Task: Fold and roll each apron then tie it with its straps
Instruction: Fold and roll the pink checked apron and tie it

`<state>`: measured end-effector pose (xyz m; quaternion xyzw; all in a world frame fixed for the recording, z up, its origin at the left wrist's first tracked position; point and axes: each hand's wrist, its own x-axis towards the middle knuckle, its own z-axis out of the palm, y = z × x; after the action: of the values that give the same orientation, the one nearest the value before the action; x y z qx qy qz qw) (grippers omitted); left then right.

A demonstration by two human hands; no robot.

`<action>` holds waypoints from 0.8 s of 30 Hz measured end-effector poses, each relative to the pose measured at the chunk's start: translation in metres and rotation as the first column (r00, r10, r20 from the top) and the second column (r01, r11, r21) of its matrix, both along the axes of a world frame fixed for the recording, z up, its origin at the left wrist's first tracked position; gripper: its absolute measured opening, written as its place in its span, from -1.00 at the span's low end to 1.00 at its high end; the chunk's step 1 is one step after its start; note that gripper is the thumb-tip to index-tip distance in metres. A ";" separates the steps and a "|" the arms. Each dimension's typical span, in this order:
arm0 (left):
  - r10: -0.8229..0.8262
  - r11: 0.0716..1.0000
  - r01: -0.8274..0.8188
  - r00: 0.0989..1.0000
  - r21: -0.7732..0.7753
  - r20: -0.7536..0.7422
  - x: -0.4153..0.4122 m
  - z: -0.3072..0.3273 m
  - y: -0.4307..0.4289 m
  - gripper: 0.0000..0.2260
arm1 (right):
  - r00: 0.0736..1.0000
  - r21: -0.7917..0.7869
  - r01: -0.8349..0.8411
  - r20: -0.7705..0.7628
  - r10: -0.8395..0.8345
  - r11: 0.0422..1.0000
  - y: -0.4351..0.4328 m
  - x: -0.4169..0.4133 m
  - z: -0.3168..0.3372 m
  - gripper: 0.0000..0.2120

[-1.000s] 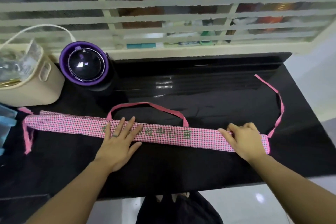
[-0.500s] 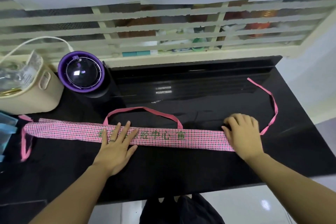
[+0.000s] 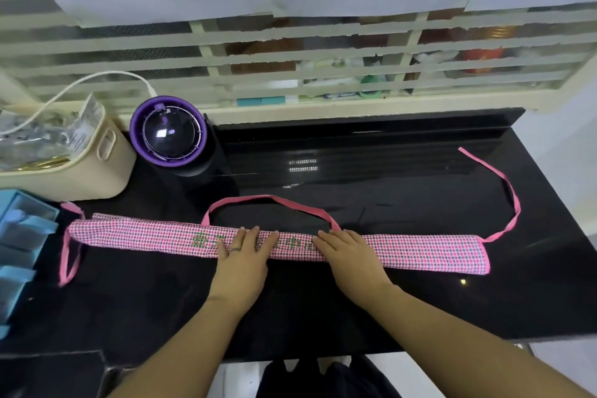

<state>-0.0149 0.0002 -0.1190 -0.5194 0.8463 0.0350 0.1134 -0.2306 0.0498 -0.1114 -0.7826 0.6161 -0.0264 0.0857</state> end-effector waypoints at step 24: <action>0.233 0.905 0.314 0.195 0.285 -0.953 -0.065 0.314 -0.068 -0.69 | 0.447 0.525 -0.356 0.822 -0.352 0.773 -0.099 -0.053 0.278 -0.70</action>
<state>-0.0800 -0.0678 0.1946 -0.3156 0.7066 0.5347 -0.3394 -0.2838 -0.0494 0.1662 -0.5694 0.4441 -0.2246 0.6543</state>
